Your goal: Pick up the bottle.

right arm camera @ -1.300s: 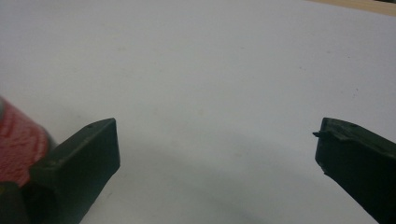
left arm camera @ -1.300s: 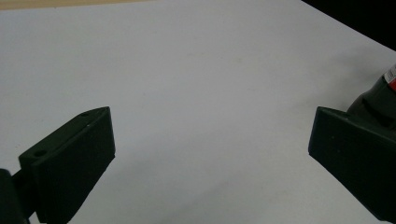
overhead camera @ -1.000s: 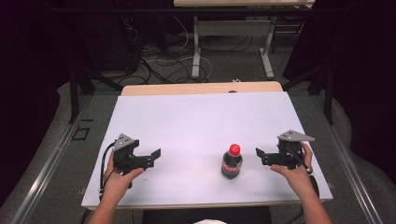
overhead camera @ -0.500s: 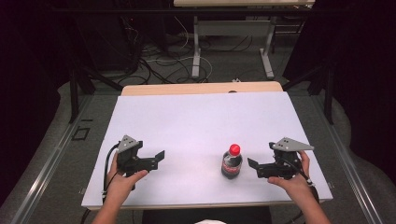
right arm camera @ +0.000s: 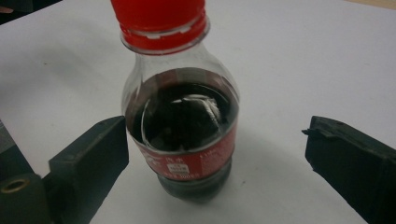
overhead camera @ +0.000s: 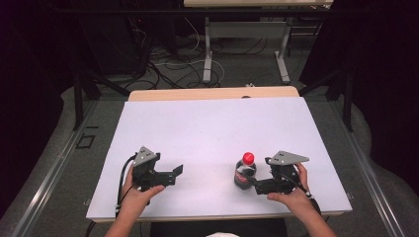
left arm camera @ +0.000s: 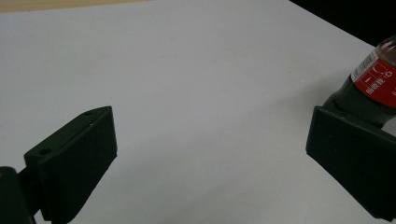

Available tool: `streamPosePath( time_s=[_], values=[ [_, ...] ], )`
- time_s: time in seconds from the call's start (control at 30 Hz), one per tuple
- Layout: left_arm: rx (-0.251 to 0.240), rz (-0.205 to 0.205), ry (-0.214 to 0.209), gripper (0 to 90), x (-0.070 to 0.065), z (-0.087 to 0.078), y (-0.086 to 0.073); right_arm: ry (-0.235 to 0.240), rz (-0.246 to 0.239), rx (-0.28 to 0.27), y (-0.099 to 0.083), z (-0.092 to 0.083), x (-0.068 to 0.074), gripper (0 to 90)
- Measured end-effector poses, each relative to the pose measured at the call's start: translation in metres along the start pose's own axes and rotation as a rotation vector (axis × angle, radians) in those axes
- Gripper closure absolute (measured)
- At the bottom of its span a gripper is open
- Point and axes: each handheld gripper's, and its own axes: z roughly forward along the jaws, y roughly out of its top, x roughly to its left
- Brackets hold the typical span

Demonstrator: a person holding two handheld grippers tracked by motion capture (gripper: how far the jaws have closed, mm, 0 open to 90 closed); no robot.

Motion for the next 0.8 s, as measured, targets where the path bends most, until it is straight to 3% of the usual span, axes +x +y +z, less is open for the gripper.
streamPosePath(
  time_s=[0.3,0.57,0.8],
  values=[
    [0.006,-0.004,-0.002,1.8,0.001,0.001,-0.002,-0.017,-0.012,0.003,0.002,0.014,0.012,14.9],
    [0.01,-0.008,-0.003,1.8,0.0,0.003,-0.003,-0.009,-0.026,0.043,-0.004,0.023,0.016,16.1],
    [0.018,0.001,-0.002,1.9,0.0,0.004,-0.004,-0.02,-0.022,0.032,-0.01,0.028,0.019,22.7]
  ],
)
